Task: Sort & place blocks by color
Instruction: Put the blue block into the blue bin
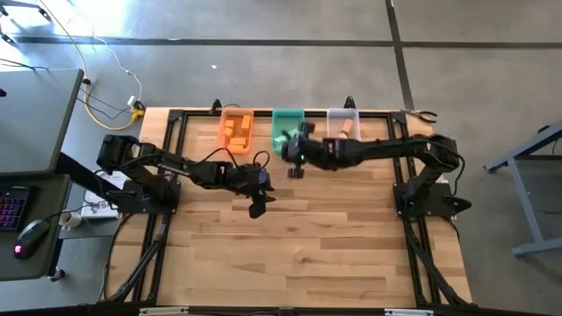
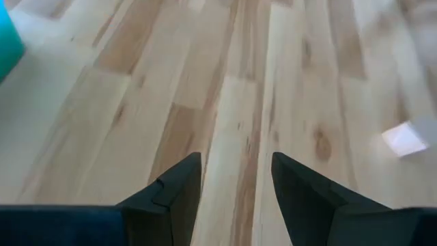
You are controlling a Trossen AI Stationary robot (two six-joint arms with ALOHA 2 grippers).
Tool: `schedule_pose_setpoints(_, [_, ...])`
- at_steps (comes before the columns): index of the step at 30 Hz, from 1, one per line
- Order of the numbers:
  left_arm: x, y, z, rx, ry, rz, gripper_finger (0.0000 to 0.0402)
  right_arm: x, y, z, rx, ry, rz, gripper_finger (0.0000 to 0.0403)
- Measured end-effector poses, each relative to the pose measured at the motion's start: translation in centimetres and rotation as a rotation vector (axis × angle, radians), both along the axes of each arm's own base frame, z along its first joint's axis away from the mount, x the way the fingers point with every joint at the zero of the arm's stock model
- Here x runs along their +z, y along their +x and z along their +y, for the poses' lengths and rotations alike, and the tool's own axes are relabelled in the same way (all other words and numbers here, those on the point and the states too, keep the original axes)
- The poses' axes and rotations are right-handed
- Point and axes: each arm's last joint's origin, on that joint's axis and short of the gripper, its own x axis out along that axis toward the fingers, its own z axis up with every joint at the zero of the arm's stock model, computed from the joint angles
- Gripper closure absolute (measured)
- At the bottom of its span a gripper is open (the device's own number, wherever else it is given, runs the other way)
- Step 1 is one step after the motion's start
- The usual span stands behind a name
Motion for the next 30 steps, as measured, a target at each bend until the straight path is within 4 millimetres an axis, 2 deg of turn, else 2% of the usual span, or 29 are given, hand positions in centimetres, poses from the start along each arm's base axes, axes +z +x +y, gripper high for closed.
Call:
schedule_pose_setpoints(7, [-0.7, -0.7, -0.6, 0.091, 0.114, 0.119, 0.0238, 0.1, -0.8, -5.3, -0.153, 0.143, -0.107, 0.0292])
schedule_pose_setpoints(14, [-0.9, -0.9, -1.2, 0.121, 0.173, 0.151, 0.0239, -0.5, -1.0, -9.6, -0.234, 0.366, -0.281, 0.0292])
schedule_pose_setpoints(22, [-1.2, -1.3, -1.3, 0.114, 0.175, 0.201, 0.0239, -4.5, -0.2, -13.3, -0.289, 0.529, -0.313, 0.0292])
schedule_pose_setpoints(30, [-1.3, -1.4, -1.3, 0.112, 0.175, 0.216, 0.0239, -7.8, -0.1, -14.7, -0.336, 0.633, -0.261, 0.0292])
